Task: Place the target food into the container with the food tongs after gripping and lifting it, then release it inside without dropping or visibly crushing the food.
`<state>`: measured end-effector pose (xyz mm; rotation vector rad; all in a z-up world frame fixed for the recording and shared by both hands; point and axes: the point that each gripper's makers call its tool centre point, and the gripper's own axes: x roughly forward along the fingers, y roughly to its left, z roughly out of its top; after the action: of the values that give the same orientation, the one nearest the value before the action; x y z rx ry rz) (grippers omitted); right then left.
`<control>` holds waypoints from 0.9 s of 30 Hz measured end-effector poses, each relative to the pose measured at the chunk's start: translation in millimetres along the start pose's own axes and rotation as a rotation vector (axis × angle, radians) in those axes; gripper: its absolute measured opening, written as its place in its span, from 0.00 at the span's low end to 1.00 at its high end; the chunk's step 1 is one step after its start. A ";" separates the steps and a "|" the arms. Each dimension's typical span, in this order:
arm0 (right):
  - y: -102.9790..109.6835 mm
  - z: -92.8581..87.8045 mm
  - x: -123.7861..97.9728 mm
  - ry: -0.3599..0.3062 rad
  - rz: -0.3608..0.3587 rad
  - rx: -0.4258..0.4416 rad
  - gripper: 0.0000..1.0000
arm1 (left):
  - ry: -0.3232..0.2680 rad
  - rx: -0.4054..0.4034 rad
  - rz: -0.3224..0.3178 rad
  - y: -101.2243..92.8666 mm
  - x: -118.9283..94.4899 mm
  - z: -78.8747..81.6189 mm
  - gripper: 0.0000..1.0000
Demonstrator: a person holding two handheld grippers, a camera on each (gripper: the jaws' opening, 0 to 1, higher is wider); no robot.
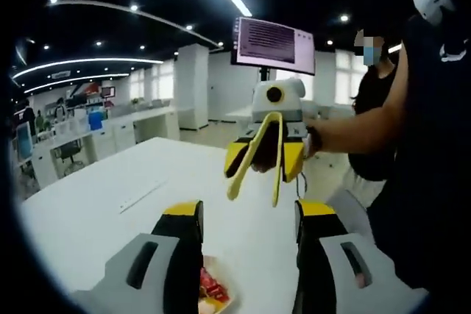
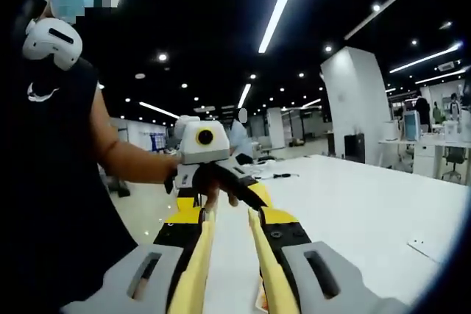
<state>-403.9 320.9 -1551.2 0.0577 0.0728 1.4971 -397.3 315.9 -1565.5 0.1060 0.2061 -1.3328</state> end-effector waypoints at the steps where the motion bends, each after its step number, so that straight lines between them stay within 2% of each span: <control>1: 0.0 0.0 -0.5 -0.002 -0.001 0.002 0.28 | 0.005 0.003 -0.006 -1.2 2.3 -0.3 0.41; 5: 3.0 -0.6 -3.9 -0.011 0.004 0.016 0.28 | 0.007 0.016 0.002 -0.1 5.8 1.2 0.32; 7: 1.7 -2.1 -6.3 -0.017 -0.002 0.019 0.28 | 0.011 0.016 0.002 -0.3 7.6 0.5 0.32; 10: 1.4 -4.0 -6.7 -0.020 -0.008 0.020 0.28 | 0.018 0.003 -0.029 -7.5 11.2 -1.6 0.25; 14: 3.8 -5.8 -7.9 -0.021 0.000 0.034 0.27 | 0.026 0.006 -0.023 -8.2 13.2 -1.5 0.24; 16: 3.0 -2.2 -9.4 -0.038 -0.003 0.042 0.26 | 0.009 0.017 -0.017 -7.8 12.2 2.4 0.22; 18: 4.1 -2.3 -7.9 -0.028 -0.003 0.042 0.25 | 0.022 0.010 -0.018 -8.2 11.4 2.0 0.18; 20: 3.1 -3.9 -7.9 -0.020 -0.005 0.043 0.23 | 0.042 0.036 -0.020 -8.9 10.0 0.1 0.11; 23: -3.6 -5.0 -12.6 -0.015 -0.034 0.053 0.29 | 0.070 0.053 -0.008 -8.4 5.3 -2.0 0.03; 27: -7.5 -2.8 -24.2 -0.016 -0.056 0.061 0.29 | 0.063 0.056 -0.001 -4.2 -3.6 0.8 0.01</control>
<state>-398.4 296.2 -1554.3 0.1157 0.1063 1.4386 -402.1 318.2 -1563.8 0.1952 0.2216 -1.3376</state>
